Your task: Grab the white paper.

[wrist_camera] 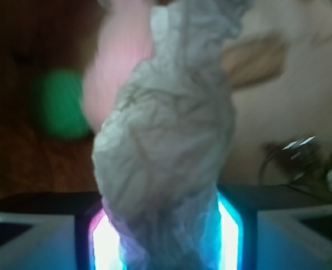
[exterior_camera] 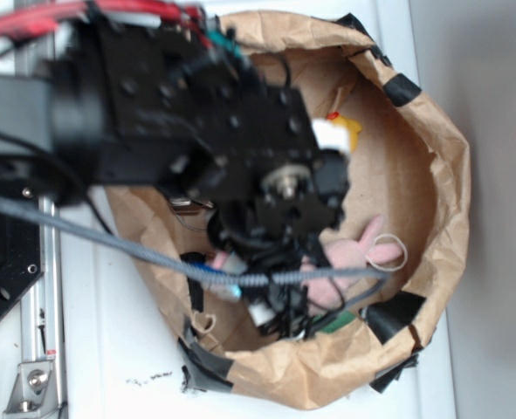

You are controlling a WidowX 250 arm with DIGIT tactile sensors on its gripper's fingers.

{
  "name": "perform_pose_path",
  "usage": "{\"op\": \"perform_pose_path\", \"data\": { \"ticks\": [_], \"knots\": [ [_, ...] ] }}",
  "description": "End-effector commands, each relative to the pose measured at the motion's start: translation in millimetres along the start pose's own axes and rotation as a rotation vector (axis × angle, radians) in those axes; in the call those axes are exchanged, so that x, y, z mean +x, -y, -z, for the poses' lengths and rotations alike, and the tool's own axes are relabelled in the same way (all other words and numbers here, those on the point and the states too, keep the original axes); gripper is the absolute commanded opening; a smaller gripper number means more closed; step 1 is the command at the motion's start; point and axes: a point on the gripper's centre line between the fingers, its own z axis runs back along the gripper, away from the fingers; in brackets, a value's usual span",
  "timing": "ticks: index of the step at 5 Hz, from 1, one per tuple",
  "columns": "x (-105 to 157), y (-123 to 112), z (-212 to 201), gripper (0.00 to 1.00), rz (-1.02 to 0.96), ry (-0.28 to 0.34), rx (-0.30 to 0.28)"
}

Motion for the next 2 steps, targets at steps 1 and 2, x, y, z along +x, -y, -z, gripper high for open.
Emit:
{"op": "perform_pose_path", "data": {
  "ticks": [1, 2],
  "knots": [
    [6.1, -20.4, -96.9, 0.00, 0.256, 0.405, 0.089],
    [0.7, -35.0, -104.9, 0.00, 0.361, 0.496, 0.094]
  ]
}}
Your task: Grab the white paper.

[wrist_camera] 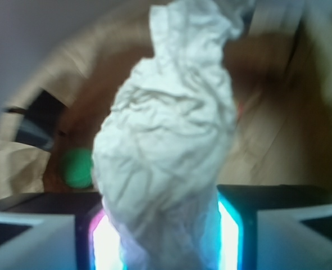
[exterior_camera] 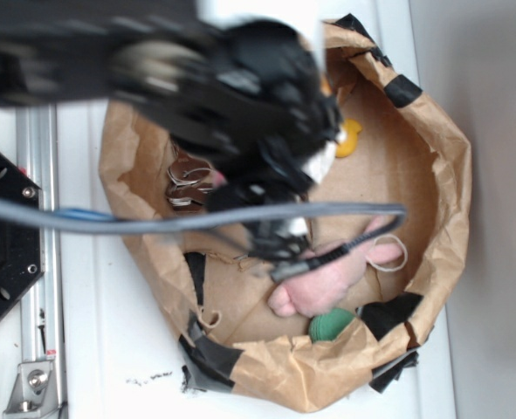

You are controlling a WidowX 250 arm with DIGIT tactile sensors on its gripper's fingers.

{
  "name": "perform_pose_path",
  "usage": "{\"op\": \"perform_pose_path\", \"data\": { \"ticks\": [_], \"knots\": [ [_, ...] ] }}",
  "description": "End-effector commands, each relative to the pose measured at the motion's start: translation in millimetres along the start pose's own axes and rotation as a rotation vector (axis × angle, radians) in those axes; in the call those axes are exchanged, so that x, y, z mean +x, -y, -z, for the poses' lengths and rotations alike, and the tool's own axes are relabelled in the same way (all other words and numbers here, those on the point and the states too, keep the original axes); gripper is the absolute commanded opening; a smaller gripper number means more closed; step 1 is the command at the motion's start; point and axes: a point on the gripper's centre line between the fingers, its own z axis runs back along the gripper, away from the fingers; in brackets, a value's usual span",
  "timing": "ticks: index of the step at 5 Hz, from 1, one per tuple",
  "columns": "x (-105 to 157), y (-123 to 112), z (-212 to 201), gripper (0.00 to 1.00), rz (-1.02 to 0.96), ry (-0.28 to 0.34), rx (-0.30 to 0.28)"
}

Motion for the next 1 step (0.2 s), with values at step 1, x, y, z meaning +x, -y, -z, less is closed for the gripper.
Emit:
{"op": "perform_pose_path", "data": {
  "ticks": [1],
  "knots": [
    [-11.9, -19.3, -13.0, 0.00, 0.136, 0.130, 0.057]
  ]
}}
